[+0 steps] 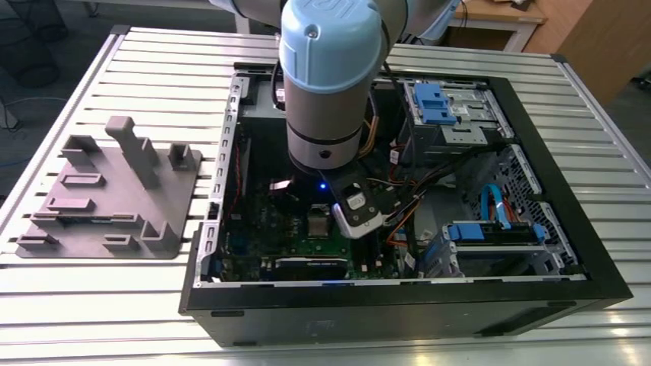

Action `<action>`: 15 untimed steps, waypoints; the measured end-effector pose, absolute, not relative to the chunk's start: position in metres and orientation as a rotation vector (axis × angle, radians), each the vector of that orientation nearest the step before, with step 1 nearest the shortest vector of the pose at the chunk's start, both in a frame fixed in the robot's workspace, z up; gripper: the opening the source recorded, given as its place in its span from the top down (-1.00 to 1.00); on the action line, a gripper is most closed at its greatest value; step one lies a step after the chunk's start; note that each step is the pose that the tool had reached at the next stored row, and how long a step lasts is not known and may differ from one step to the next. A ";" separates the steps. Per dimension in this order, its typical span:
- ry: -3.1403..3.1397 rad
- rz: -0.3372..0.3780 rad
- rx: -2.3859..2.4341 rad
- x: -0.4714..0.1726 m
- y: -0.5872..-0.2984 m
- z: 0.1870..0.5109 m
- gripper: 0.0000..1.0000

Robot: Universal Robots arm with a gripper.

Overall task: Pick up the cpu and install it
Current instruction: 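Place the cpu into insertion slot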

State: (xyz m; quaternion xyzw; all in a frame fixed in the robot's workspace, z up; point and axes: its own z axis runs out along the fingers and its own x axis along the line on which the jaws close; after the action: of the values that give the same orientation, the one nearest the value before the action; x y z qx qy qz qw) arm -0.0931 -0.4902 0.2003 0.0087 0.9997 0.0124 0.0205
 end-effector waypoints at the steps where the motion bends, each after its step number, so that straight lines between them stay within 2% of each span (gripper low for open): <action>1: 3.100 0.038 0.027 -0.093 -0.490 0.200 0.08; 3: 3.100 0.038 0.027 -0.093 -0.490 0.201 0.11; 5: 3.100 0.038 0.027 -0.093 -0.490 0.201 0.36; 6: 3.100 0.038 0.027 -0.093 -0.490 0.201 0.36; 8: 3.100 0.038 0.027 -0.093 -0.490 0.201 0.58; 9: 3.100 0.038 0.027 -0.093 -0.490 0.201 0.58; 11: 3.100 0.038 0.027 -0.093 -0.490 0.201 0.79; 15: 3.100 0.038 0.027 -0.093 -0.490 0.201 0.79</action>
State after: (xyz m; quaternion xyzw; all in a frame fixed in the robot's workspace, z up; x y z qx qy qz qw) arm -0.0931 -0.4903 0.2011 0.0086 0.9997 0.0123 0.0204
